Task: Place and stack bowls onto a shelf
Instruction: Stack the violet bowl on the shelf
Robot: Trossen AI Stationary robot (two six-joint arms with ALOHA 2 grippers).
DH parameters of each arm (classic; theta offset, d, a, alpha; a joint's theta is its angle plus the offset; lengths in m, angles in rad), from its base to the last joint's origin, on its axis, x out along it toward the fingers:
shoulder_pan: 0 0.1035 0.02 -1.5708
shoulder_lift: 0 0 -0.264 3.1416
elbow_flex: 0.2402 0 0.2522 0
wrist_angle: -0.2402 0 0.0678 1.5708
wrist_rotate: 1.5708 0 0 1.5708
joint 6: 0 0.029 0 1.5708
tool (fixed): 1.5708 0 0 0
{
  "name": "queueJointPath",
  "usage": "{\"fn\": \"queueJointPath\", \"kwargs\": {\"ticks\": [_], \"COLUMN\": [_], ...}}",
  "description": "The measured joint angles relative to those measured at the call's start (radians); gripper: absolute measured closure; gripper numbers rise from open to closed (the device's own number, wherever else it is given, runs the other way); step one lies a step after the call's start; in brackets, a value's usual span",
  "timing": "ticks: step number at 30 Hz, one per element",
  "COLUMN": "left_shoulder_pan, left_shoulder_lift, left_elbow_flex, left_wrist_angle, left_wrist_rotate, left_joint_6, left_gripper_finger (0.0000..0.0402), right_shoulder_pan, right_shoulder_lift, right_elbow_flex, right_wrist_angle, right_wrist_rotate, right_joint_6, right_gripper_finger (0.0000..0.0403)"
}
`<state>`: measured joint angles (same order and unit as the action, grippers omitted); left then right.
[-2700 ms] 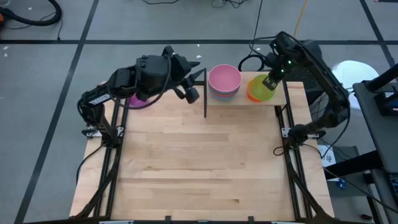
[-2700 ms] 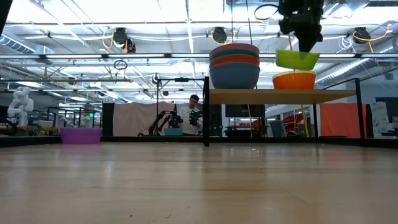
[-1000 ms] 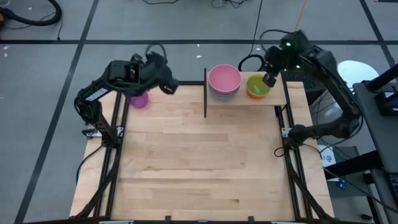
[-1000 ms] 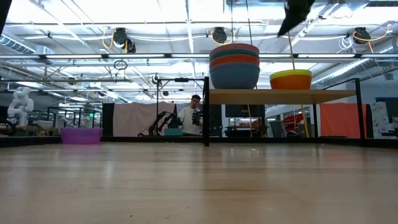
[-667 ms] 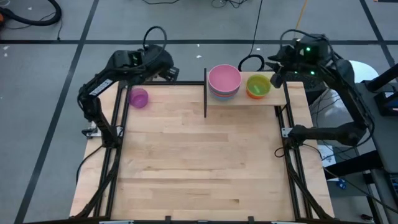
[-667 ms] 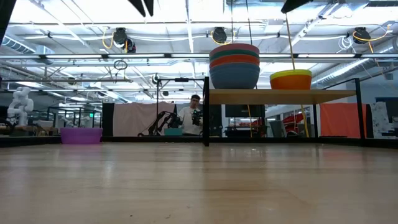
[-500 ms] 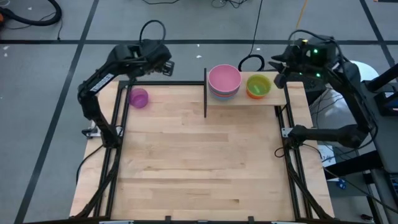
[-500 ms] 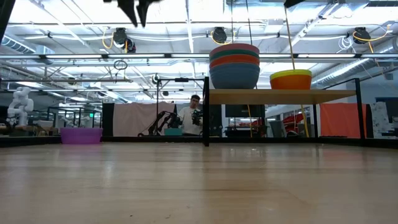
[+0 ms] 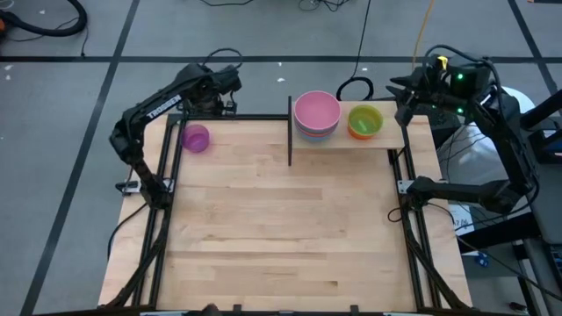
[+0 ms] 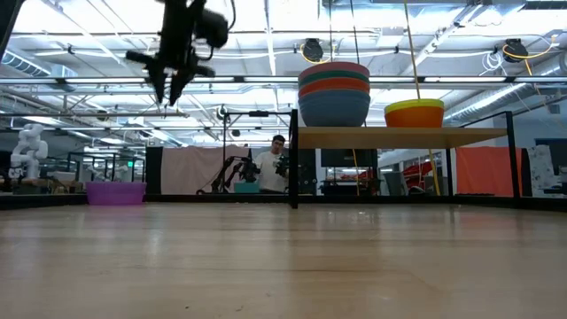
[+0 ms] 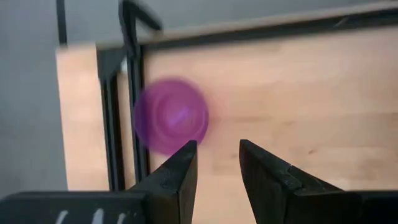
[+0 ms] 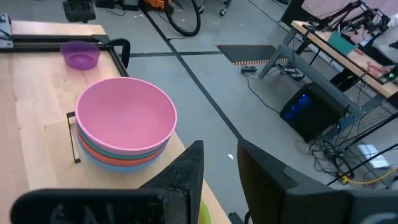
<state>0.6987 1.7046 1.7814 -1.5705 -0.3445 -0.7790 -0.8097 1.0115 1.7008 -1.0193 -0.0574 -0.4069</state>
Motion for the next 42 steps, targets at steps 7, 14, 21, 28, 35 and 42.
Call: {"fn": "queueJointPath", "kwargs": {"ticks": [7, 14, 21, 28, 35, 42], "left_shoulder_pan": [0.083, 0.125, 0.145, 0.156, 0.185, 0.197], "left_shoulder_lift": [0.000, 0.000, 0.000, 0.000, 0.000, 0.000], "left_elbow_flex": [-0.198, -0.360, -0.494, -0.578, -0.642, -0.705], "left_wrist_angle": [0.000, 0.041, 0.268, 0.354, 0.429, 0.497], "left_wrist_rotate": [0.083, 0.100, 0.153, 0.153, 0.160, 0.168], "left_joint_6": [-0.009, 0.026, 0.157, 0.230, 0.249, 0.290], "left_gripper_finger": [0.0277, 0.0277, 0.0277, 0.0277, 0.0277, 0.0277], "right_shoulder_pan": [0.000, 0.000, 0.000, 0.000, 0.000, 0.000], "right_shoulder_lift": [-0.002, -0.001, -0.001, -0.001, -0.001, -0.001], "right_elbow_flex": [0.000, 0.000, 0.000, 0.000, 0.000, 0.000], "right_wrist_angle": [-0.001, -0.001, 0.000, 0.003, 0.023, 0.023], "right_wrist_rotate": [0.001, 0.002, 0.003, 0.003, 0.003, 0.003], "right_joint_6": [-0.054, -0.080, -0.088, -0.088, -0.117, -0.132], "right_gripper_finger": [0.0312, 0.0312, 0.0312, 0.0312, 0.0312, 0.0312]}}
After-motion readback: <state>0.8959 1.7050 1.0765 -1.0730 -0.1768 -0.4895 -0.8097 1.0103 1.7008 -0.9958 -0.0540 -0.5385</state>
